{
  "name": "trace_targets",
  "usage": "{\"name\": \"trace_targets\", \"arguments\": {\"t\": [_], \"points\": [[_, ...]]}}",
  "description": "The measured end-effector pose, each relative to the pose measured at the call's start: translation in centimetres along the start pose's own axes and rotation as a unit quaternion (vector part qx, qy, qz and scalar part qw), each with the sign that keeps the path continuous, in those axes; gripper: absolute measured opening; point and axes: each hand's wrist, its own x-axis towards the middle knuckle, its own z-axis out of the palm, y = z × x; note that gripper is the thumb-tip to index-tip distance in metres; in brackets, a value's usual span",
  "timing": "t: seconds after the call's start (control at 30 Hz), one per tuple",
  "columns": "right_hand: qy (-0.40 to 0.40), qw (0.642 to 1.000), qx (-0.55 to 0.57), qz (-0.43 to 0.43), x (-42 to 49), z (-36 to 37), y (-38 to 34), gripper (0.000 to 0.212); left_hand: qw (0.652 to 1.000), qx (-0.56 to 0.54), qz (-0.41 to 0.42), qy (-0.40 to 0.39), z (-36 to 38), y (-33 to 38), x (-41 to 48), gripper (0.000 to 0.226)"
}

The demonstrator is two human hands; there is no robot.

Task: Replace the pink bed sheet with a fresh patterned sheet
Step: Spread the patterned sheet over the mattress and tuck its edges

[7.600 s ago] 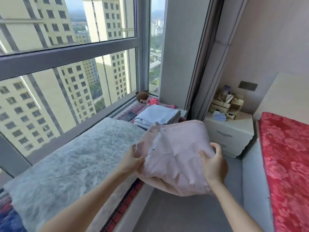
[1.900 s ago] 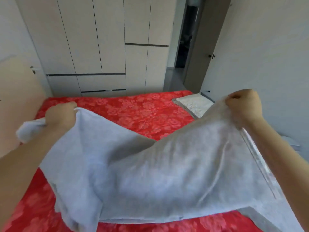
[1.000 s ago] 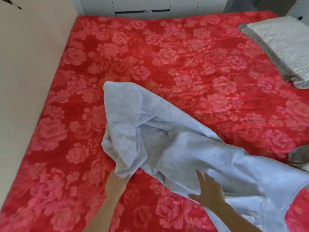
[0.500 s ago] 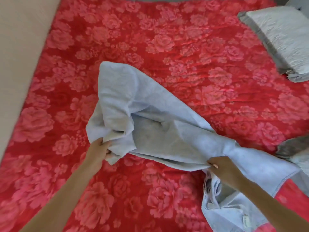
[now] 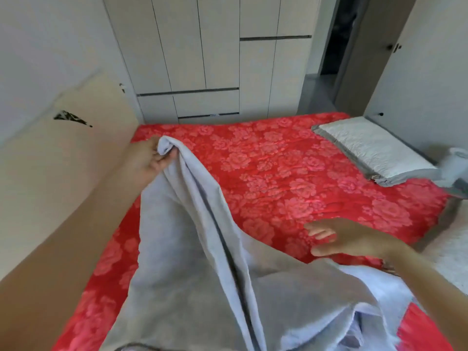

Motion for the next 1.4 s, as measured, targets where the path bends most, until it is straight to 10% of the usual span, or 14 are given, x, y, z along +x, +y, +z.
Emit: {"name": "trace_targets", "arguments": {"t": [0.13,0.37,0.57,0.67,0.8,0.9,1.03,1.17,1.3,1.4], "points": [[0.118,0.990,0.057,-0.049,0.6,11.2,-6.4,0.100,0.996,-0.081,-0.012,-0.030,2.5,1.2,-2.6,0.027],[0.240,0.968,0.069,0.039,1.5,22.1,-8.2,0.103,0.982,-0.176,0.022,-0.065,4.4,5.6,-4.9,0.014],[0.294,0.944,-0.007,0.150,3.2,22.1,-3.5,0.038,0.967,-0.228,0.044,-0.109,2.3,9.0,-2.8,0.018],[0.306,0.930,0.005,0.203,1.8,19.3,2.4,0.020,0.992,-0.034,0.069,-0.096,0.6,10.4,-0.5,0.074],[0.349,0.931,0.023,0.106,-1.0,12.6,3.8,0.047,0.977,0.180,0.090,-0.069,-4.1,8.3,3.2,0.060],[0.388,0.921,0.010,-0.036,-2.4,7.5,-0.2,0.046,0.987,0.139,0.073,-0.041,-5.8,4.3,3.2,0.032],[0.374,0.924,-0.043,-0.073,-1.5,4.2,-5.1,0.036,0.875,0.446,0.146,-0.119,-4.1,-6.8,-3.3,0.061],[0.345,0.935,-0.006,-0.083,0.7,5.5,-8.7,0.018,0.657,0.642,0.306,-0.251,-0.7,-13.8,-7.8,0.099],[0.332,0.929,0.113,-0.121,0.4,6.5,-10.2,0.014,0.727,0.555,0.329,-0.234,1.2,-15.2,-7.9,0.020],[0.333,0.931,0.118,-0.091,-0.2,8.4,-7.6,0.018,0.720,0.561,0.332,-0.237,1.6,-15.4,-7.5,0.033]]}}
